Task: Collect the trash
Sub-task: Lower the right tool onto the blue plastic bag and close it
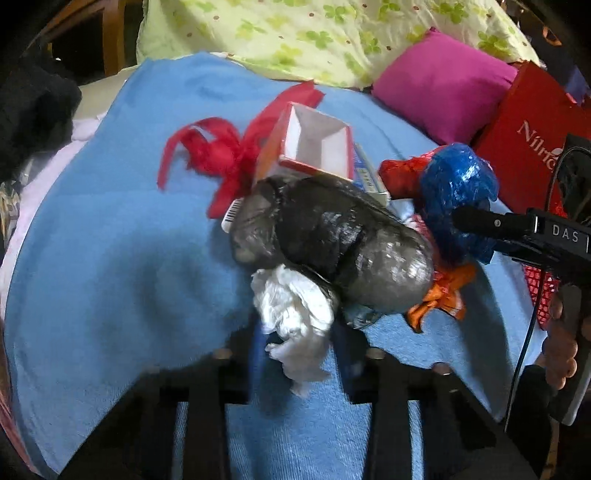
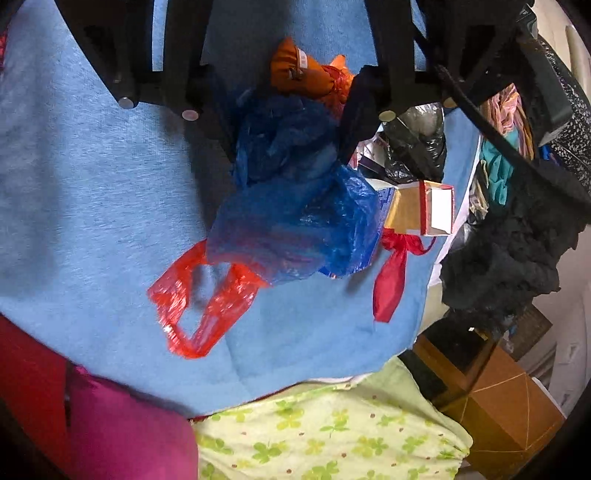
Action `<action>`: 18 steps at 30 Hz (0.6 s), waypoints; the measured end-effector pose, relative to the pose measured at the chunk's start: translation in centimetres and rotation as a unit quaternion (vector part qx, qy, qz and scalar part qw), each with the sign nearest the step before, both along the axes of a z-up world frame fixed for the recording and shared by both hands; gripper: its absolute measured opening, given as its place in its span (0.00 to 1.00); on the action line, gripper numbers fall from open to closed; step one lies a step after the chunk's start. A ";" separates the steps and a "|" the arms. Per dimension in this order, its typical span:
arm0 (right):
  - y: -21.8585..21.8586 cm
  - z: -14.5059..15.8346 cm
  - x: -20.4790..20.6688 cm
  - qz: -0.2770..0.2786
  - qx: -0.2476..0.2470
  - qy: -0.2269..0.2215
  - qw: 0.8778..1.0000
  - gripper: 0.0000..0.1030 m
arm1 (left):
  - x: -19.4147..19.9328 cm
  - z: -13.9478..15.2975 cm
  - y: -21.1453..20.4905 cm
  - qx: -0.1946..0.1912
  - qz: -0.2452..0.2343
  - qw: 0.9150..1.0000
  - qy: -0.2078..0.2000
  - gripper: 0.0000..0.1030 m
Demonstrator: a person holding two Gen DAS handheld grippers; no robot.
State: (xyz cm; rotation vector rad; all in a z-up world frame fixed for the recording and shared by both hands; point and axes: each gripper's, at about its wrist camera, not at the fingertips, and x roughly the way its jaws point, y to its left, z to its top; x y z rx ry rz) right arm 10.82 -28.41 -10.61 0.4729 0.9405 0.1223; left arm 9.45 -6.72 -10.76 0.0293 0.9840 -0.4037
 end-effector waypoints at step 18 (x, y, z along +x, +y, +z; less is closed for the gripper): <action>-1.3 10.4 -12.8 -0.020 0.004 -0.125 0.992 0.51 | -6.8 4.8 2.3 0.018 0.010 0.998 -0.061 0.27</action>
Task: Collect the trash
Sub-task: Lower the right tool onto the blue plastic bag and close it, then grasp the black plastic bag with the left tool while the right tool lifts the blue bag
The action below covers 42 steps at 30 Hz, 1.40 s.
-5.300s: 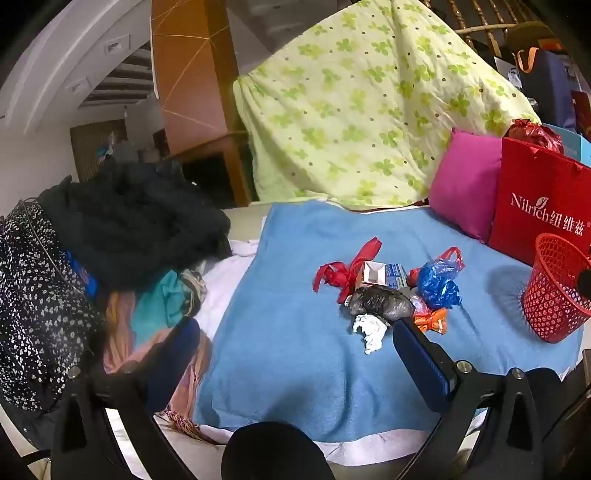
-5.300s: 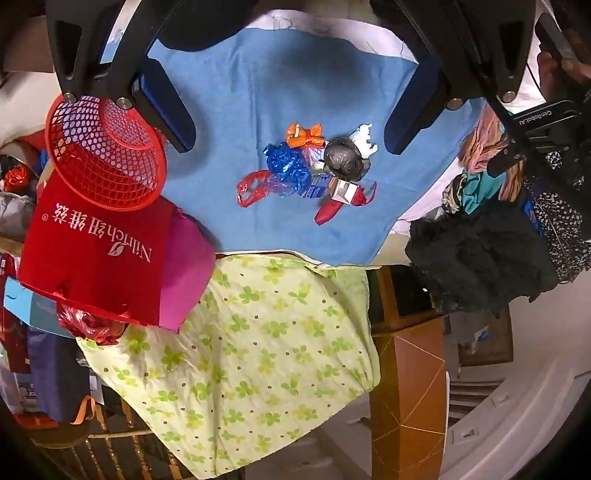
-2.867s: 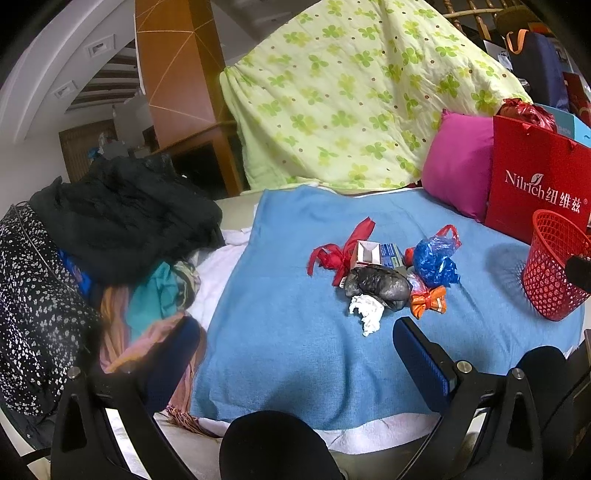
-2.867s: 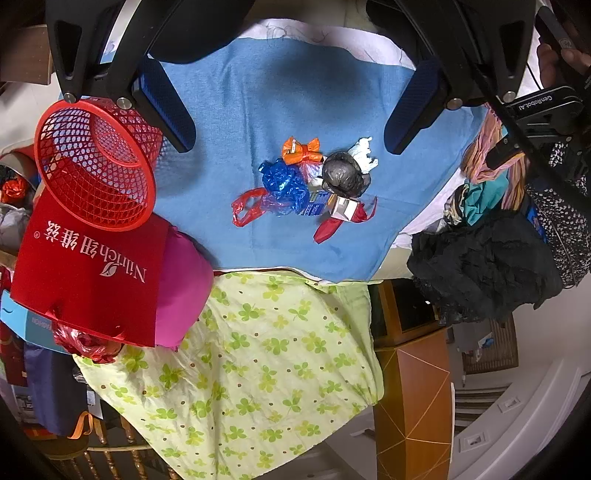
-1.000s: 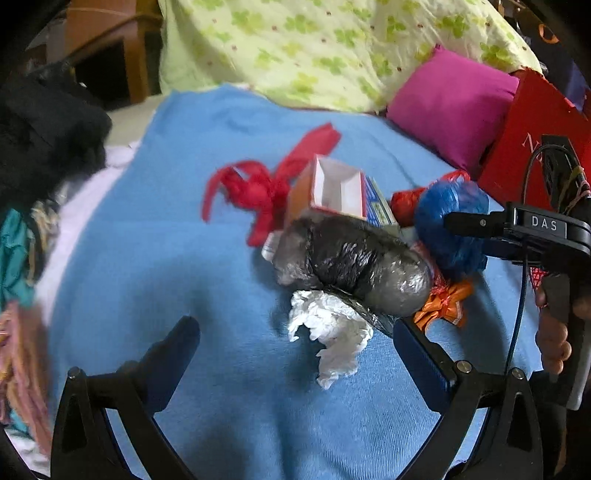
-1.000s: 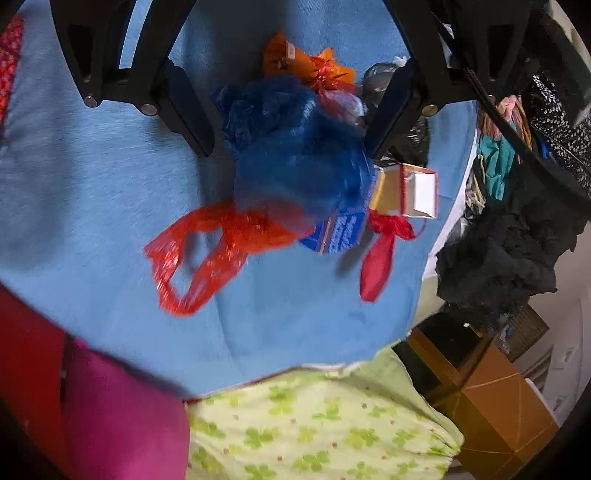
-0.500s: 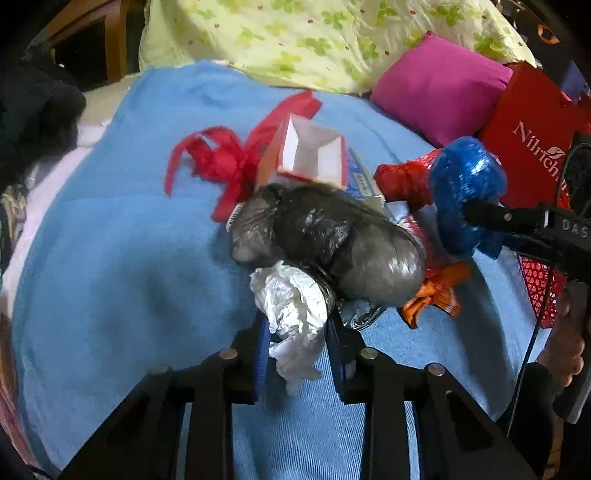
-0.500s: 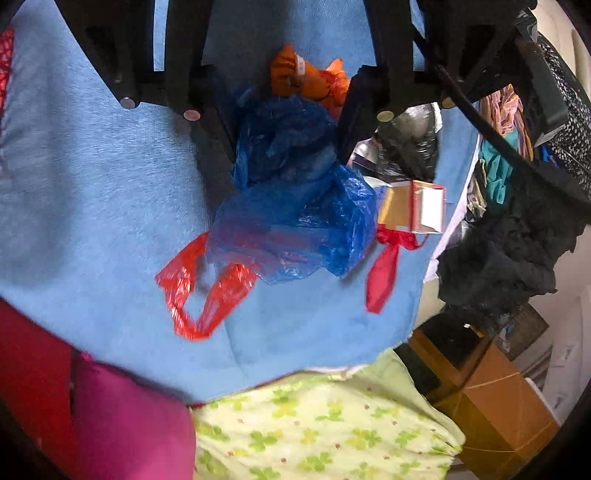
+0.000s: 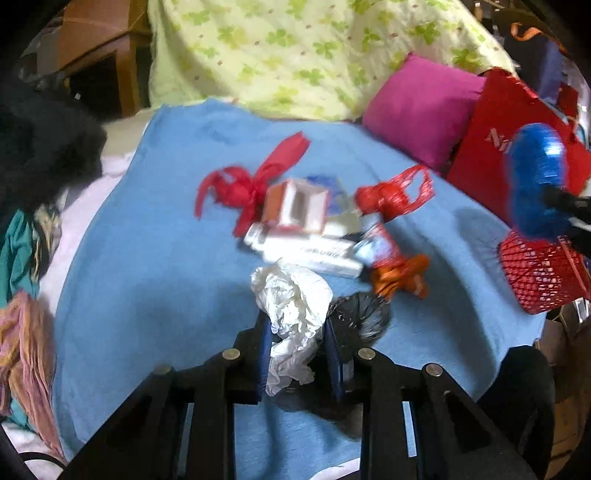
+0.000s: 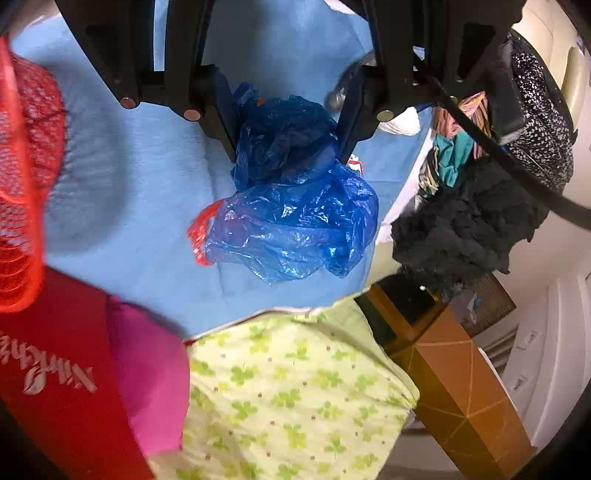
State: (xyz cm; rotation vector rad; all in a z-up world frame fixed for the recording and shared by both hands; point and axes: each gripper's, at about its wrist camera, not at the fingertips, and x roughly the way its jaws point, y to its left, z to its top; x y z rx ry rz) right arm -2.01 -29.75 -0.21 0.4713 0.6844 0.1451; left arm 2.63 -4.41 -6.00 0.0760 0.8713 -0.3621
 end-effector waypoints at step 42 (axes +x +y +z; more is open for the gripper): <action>-6.8 3.5 -10.2 -0.119 -0.057 -0.036 0.991 0.51 | 2.7 -2.0 4.9 -0.030 0.037 0.998 0.033 0.74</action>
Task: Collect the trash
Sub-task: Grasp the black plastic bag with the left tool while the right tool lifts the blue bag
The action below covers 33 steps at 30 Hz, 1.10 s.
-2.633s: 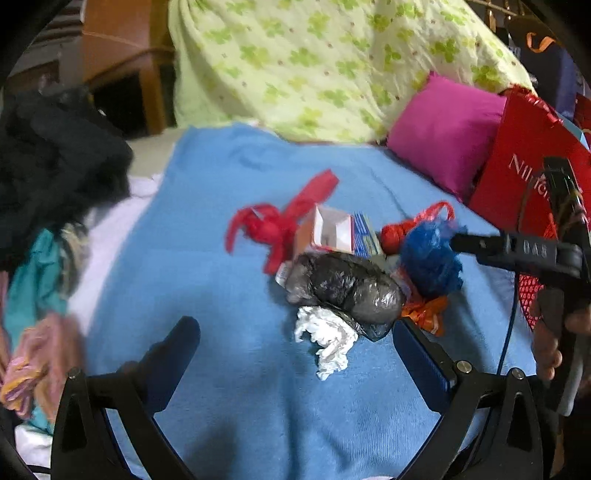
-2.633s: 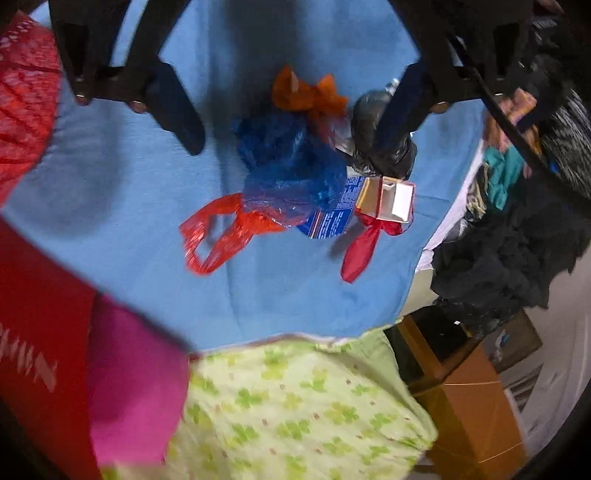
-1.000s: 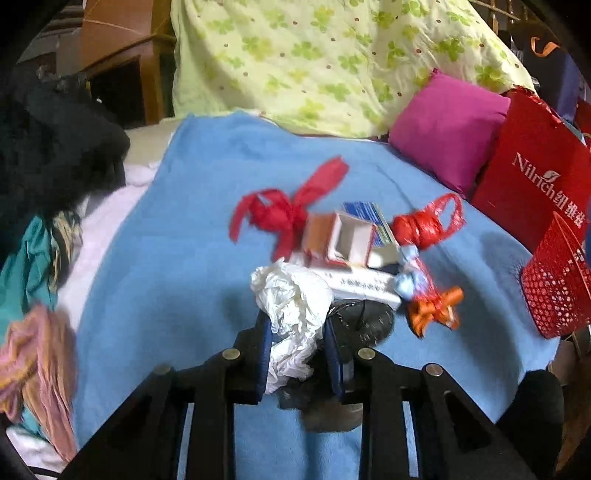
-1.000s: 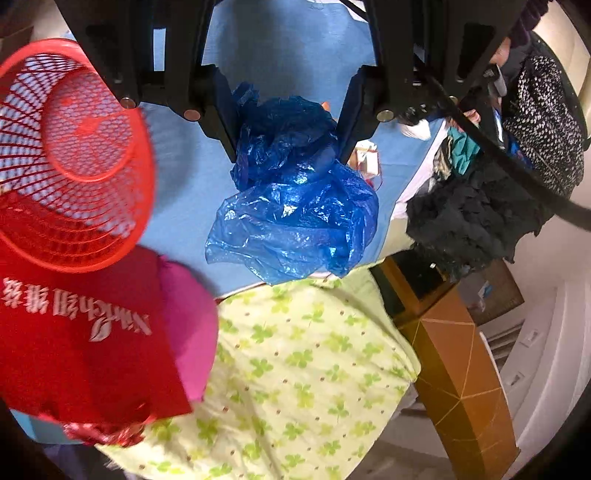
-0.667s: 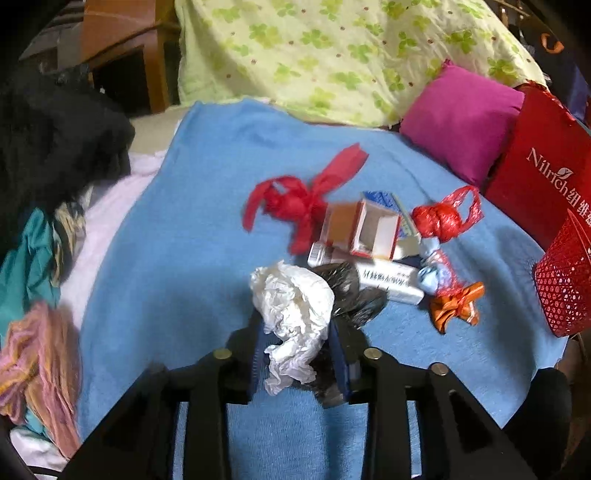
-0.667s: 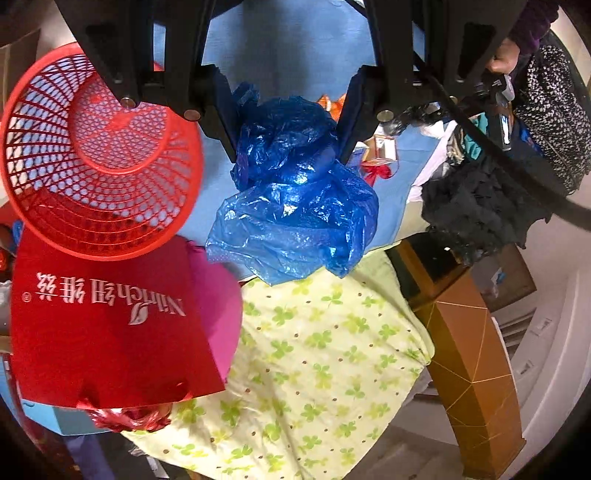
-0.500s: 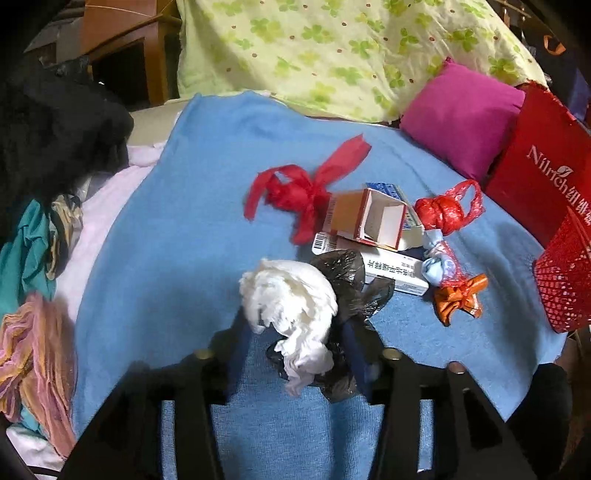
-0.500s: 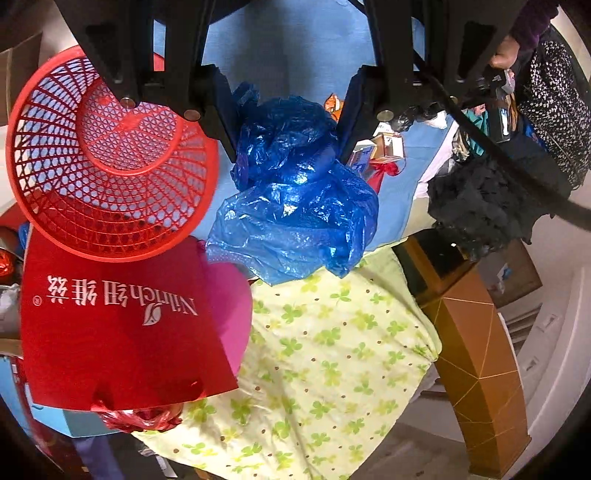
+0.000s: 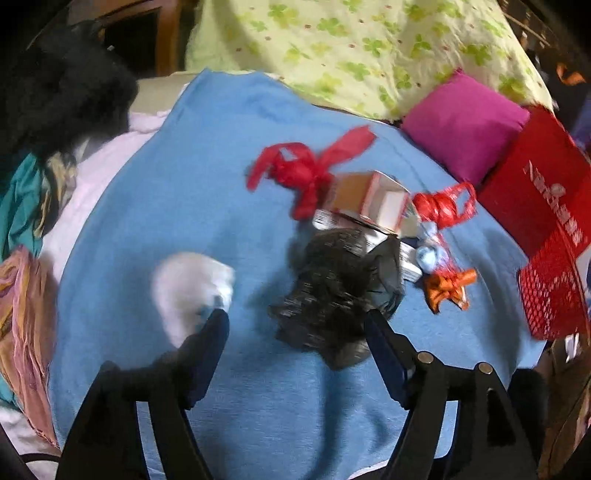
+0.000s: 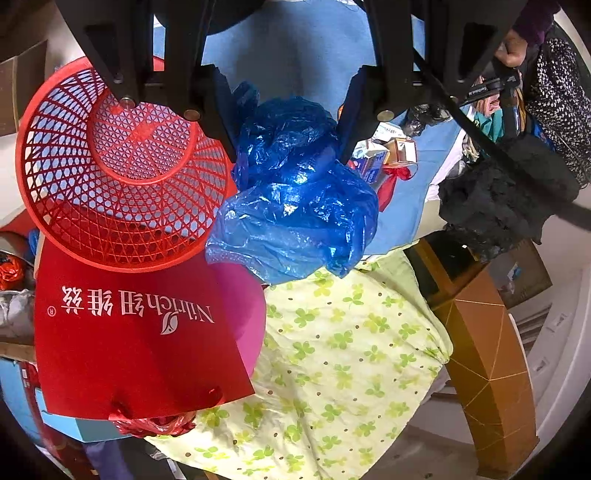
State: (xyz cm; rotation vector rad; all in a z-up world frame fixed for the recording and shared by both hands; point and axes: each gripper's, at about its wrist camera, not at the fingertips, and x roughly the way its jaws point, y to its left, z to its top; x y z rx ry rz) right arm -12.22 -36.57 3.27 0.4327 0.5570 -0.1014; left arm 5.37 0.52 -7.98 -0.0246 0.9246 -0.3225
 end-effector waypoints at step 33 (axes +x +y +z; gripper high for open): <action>-8.3 -0.5 -5.7 -0.084 0.015 -0.012 0.996 0.52 | -3.7 5.8 -14.8 0.020 -0.121 0.989 -0.088 0.09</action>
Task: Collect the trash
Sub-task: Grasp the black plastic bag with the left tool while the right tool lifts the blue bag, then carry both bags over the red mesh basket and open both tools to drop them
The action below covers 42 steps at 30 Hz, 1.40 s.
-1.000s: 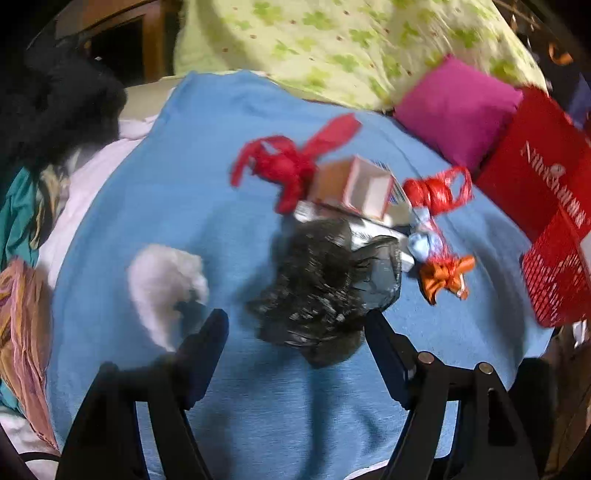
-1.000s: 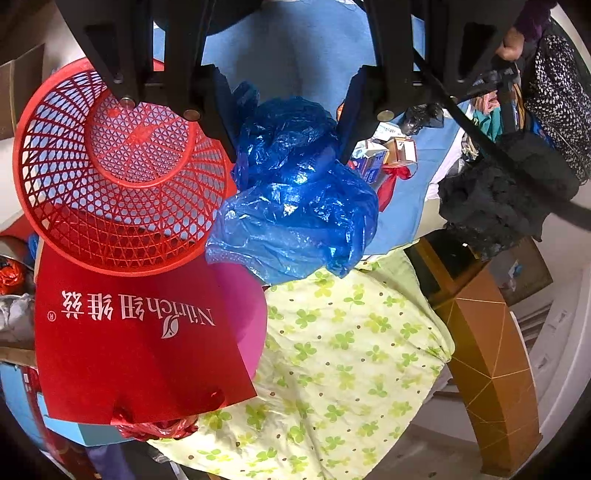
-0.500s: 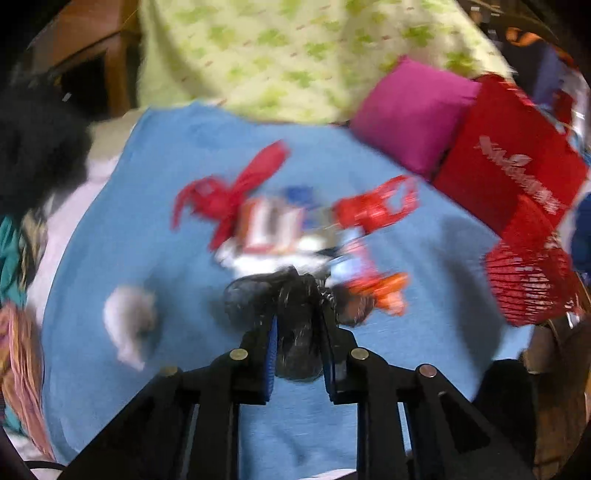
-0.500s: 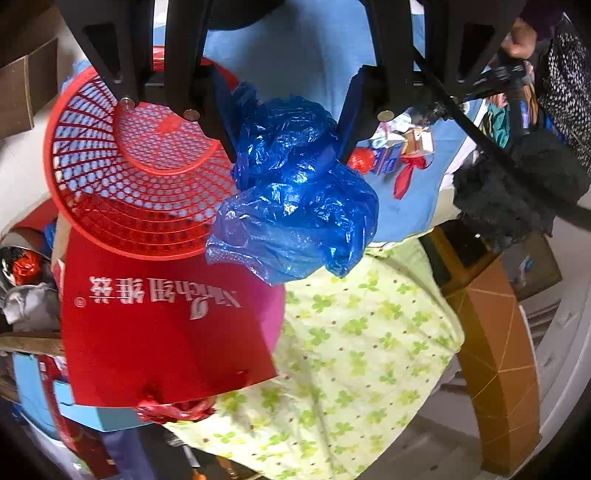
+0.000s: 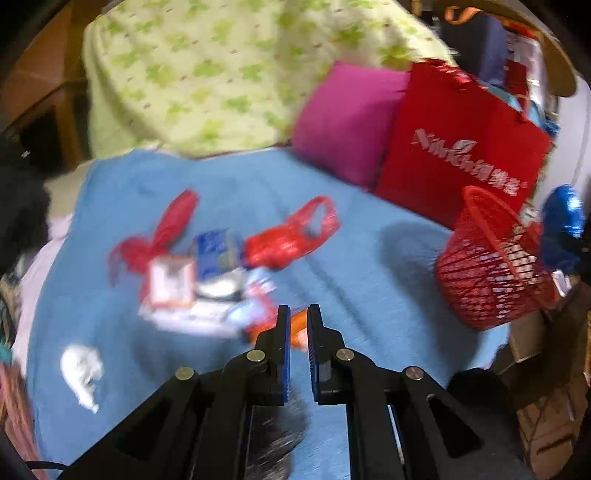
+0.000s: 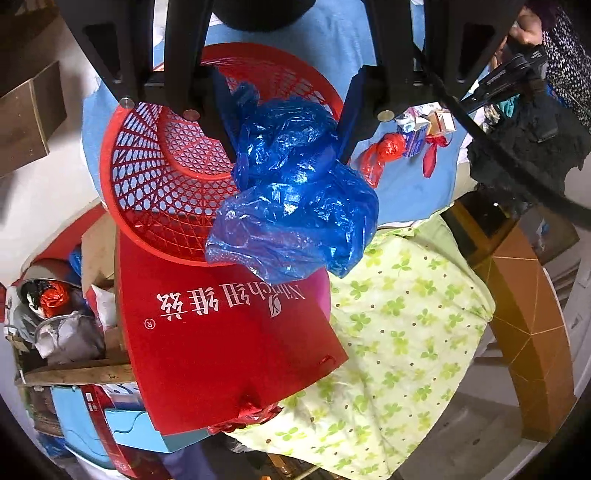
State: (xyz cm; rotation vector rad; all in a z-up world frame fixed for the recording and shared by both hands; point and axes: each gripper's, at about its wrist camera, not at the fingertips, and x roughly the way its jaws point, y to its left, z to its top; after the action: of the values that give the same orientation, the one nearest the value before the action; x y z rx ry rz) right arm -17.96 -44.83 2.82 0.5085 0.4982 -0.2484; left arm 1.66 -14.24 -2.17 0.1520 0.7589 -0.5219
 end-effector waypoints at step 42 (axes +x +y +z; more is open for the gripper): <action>3.8 3.5 5.6 0.015 0.015 0.004 1.000 0.53 | -4.4 5.6 2.0 -0.076 -0.056 0.992 -0.086 0.33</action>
State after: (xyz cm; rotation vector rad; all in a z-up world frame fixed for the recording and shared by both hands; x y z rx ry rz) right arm -12.33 -40.99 6.33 0.5290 0.5185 -0.2137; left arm -2.76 -12.22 3.40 0.0967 0.5431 -0.6621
